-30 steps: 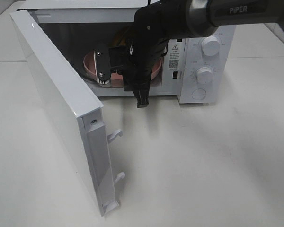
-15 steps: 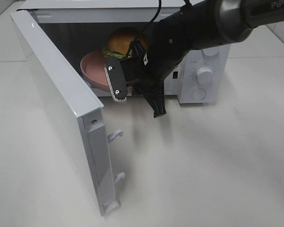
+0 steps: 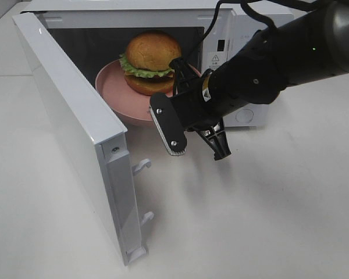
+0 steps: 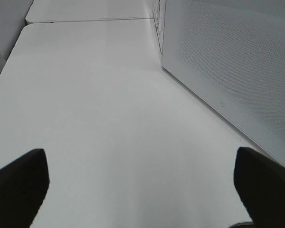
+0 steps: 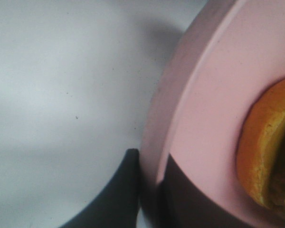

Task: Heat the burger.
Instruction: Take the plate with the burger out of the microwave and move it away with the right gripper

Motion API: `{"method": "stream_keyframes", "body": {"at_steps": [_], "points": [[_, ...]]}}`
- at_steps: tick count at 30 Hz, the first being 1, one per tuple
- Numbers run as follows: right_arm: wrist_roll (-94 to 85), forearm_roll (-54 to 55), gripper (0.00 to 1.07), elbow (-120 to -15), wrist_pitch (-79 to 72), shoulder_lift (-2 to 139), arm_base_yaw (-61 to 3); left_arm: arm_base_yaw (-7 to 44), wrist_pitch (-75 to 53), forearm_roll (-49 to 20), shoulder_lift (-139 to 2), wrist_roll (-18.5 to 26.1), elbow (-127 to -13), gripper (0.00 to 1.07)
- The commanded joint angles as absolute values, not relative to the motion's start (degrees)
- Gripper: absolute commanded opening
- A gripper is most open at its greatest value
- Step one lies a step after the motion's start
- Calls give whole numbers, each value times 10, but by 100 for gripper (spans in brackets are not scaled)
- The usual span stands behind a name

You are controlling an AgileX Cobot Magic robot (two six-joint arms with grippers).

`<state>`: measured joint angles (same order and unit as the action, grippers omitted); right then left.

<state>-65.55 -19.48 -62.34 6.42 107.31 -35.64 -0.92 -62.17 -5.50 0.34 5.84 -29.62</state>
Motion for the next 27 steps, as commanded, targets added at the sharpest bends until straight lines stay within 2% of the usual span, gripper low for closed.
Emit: {"method": "stream_keyframes", "body": {"at_steps": [1,27], "points": [[-649,-199,0,-607,33,1045,-349,-10,-614,-57,5,61,-296,98],[-636,-199,0,-430,54,873,-350,-10,-614,-57,5,61,-296,98]]}}
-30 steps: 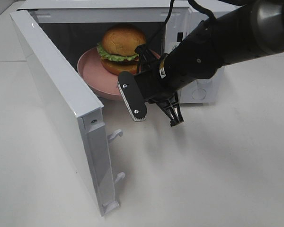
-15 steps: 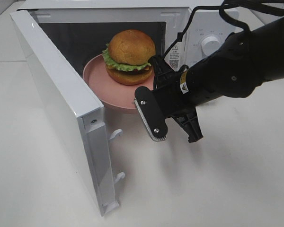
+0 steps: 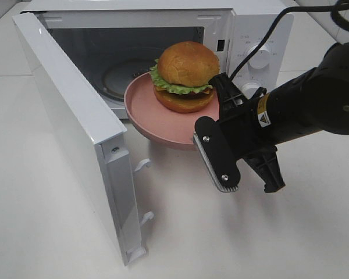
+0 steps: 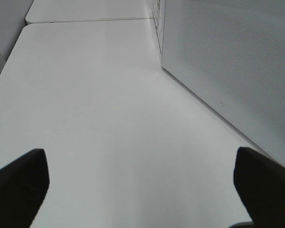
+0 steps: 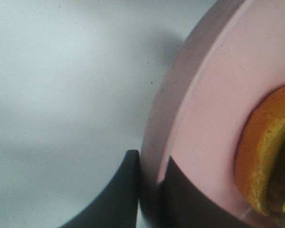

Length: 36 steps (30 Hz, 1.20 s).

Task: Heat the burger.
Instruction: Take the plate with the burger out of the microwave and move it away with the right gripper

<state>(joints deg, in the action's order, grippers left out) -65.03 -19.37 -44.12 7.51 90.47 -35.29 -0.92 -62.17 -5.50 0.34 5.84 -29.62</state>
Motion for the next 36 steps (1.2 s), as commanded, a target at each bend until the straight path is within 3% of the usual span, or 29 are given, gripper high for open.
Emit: {"method": "stream_keyframes", "body": {"at_steps": [1,15,36], "points": [[-633,-199,0,-423,54,866,-350,-10,-614,-57,5,61,-296,98],[-625,-199,0,-325,107,729,-350,-10,-614,-57,5,61,-296,98],[-588,-199,0,-295,276,554,-350,-10,-614,-57,5,61,-296,98]]}}
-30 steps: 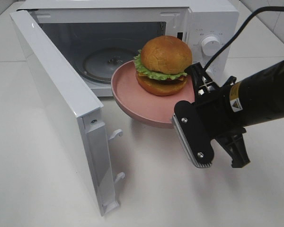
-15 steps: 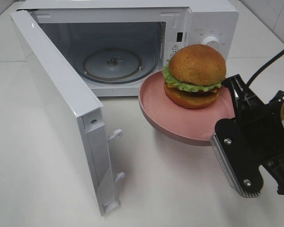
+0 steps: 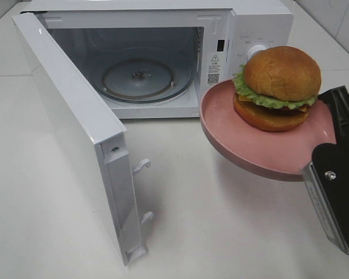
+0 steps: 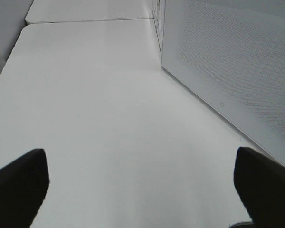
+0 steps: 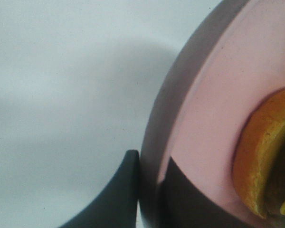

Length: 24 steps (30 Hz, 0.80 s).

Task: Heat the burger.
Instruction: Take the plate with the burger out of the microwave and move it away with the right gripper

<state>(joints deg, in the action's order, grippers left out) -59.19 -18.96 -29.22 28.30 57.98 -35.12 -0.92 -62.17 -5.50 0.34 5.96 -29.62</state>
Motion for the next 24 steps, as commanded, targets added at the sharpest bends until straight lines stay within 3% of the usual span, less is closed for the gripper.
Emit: {"method": "stream_keyframes", "body": {"at_steps": [1,24], "points": [[-588,-199,0,-295,284,546,-350,-10,-614,-57,5,61,-296,98],[-410,-274,0,-295,453,473,-350,-10,-614,-57,5,61,-296,98]]}}
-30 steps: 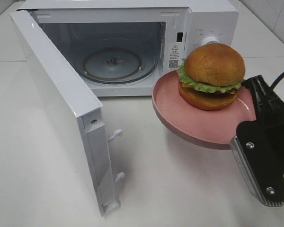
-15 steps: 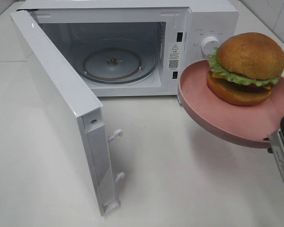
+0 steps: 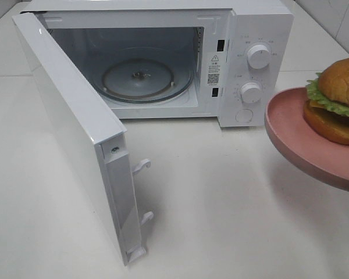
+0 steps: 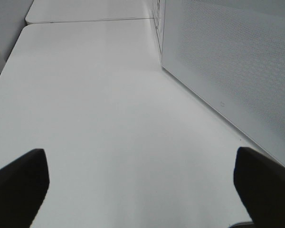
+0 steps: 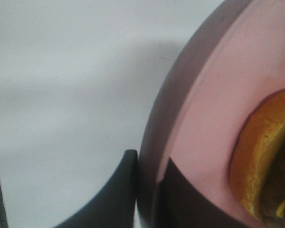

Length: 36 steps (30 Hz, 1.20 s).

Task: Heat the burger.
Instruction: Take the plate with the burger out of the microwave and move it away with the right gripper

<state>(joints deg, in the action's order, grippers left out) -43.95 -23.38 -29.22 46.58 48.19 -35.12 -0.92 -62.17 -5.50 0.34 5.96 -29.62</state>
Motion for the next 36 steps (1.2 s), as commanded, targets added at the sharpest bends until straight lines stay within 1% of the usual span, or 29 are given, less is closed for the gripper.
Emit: {"method": "stream_keyframes", "body": {"at_steps": [1,11,16,17,21,23,26,28,31,33,36], "points": [[-392,-284,0,-295,462,473,-350,-10,-614,-57,5,61,-296,98],[-289,-290,0,-295,513,473,-350,-10,-614,-57,5,61,-296,98],[-201,-319,0,-295,540,474,-350,-10,-614,-57,5,61,-296,98],[-160,-332,0,-295,553,476,-350,-10,-614,-57,5,61,-296,98],[-116,-347,0,-295,574,487,-350,-10,-614,-57,5,61,-296,98],[-65,-352,0,-295,592,509,-350,-10,-614,-57,5,61,-296,98],[-55,-352,0,-295,593,515,-350,-10,-614,-57,5,61,-296,98],[0,-355,0,-295,592,553,-350,-10,-614,-57,5,61,-296,98],[11,-356,0,-295,592,561,-350,-10,-614,-57,5,61,-296,98],[84,-366,0,-295,592,605,-350,-10,-614,-57,5,61,-296,98],[95,-367,0,-295,592,616,-350,-10,-614,-57,5,61,-296,98]]}}
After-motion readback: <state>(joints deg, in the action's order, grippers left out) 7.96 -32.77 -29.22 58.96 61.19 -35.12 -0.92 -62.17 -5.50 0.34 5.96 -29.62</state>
